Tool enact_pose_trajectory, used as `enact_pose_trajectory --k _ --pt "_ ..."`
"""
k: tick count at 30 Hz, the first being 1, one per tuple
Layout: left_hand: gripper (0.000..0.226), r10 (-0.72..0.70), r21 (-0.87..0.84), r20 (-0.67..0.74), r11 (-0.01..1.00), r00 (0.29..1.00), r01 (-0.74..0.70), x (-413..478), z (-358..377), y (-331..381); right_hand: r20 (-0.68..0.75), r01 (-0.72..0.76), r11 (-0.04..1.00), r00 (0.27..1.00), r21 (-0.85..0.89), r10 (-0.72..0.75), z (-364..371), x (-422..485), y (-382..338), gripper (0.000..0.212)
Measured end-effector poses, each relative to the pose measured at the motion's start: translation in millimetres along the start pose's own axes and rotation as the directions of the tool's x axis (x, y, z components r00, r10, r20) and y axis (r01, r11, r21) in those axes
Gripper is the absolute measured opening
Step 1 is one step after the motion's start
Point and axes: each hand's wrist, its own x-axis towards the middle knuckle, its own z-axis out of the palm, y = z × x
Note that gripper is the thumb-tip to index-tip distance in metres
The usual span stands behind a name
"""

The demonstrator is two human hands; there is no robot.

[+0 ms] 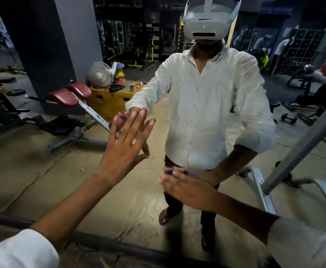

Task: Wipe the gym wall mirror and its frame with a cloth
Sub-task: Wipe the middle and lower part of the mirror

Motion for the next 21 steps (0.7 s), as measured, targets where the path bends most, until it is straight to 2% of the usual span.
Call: enact_pose_trajectory --k 1,2,3,4,5,6,8,9,10,12,13,15,16,17,19,21 --pt "0.117 0.002 -0.003 0.006 1.0 1.0 -0.002 -0.4 -0.5 -6.3 0.025 0.058 0.998 0.998 -0.005 -0.058 -0.2 -2.6 -2.4 0.064" --pt "0.116 0.008 -0.008 0.015 1.0 1.0 -0.008 -1.2 -0.7 -12.3 0.023 0.037 0.999 0.999 0.0 -0.037 -2.6 -2.3 5.4 0.06" --pt "0.113 0.017 -0.013 0.019 1.0 1.0 -0.017 -1.7 -1.2 -17.4 -0.01 -0.03 0.999 1.0 -0.014 0.03 -5.8 3.3 20.5 0.057" --pt "0.111 0.024 -0.018 0.02 1.0 1.0 -0.024 -1.9 -1.5 -21.1 -0.113 -0.122 0.992 0.987 -0.044 0.117 -8.1 9.5 43.3 0.056" --pt "0.109 0.026 -0.018 0.023 1.0 0.999 -0.025 -2.1 -1.9 -23.3 -0.205 -0.229 0.973 0.955 -0.041 0.216 -9.8 15.8 69.8 0.056" --pt "0.108 0.023 -0.015 0.029 1.0 0.999 -0.023 -2.2 -2.3 -24.0 -0.239 -0.333 0.942 0.912 0.048 0.334 -13.4 22.6 98.7 0.054" --pt "0.107 0.019 -0.019 0.034 1.0 0.999 -0.019 -2.7 -1.7 -22.3 -0.241 -0.492 0.84 0.807 0.229 0.539 -23.4 32.8 144.2 0.047" --pt "0.107 0.021 -0.022 0.034 1.0 0.999 -0.02 -2.8 -0.4 -21.5 -0.265 -0.566 0.796 0.751 0.214 0.605 -27.2 40.6 151.9 0.044" --pt "0.108 0.019 -0.019 0.028 1.0 0.999 -0.019 -2.9 0.8 -21.1 -0.29 -0.599 0.784 0.73 0.166 0.619 -26.9 46.5 149.3 0.043" --pt "0.111 0.014 0.0 0.003 1.0 1.0 -0.014 -3.7 3.4 -21.7 -0.264 -0.611 0.779 0.735 0.141 0.624 -26.7 56.5 115.3 0.049" --pt "0.111 0.013 0.01 -0.009 1.0 1.0 -0.013 -4.1 4.5 -21.7 -0.233 -0.581 0.807 0.774 0.11 0.589 -25.1 59.6 86.5 0.054" --pt "0.112 0.024 0.018 -0.013 1.0 1.0 -0.024 -4.5 5.6 -20.7 -0.13 -0.413 0.904 0.896 0.112 0.425 -13.7 54.9 16.9 0.061" --pt "0.113 0.032 0.017 -0.006 0.999 0.999 -0.032 -4.1 5.4 -20.4 -0.073 -0.261 0.959 0.96 0.11 0.27 -6.3 46.5 -16.7 0.065" --pt "0.114 0.036 0.017 0.004 0.999 0.999 -0.036 -3.7 4.4 -20.9 -0.011 -0.128 0.984 0.991 0.122 0.131 -3.0 35.9 -43.0 0.068" --pt "0.116 0.034 0.024 0.018 0.999 0.999 -0.034 -3.2 2.1 -22.4 0.062 0.042 0.977 0.997 0.207 -0.056 1.2 21.8 -65.3 0.069" --pt "0.118 0.033 0.029 0.034 0.999 0.999 -0.034 -4.2 -0.1 -22.2 0.049 0.099 0.982 0.993 0.162 -0.108 2.3 25.3 -53.5 0.062"
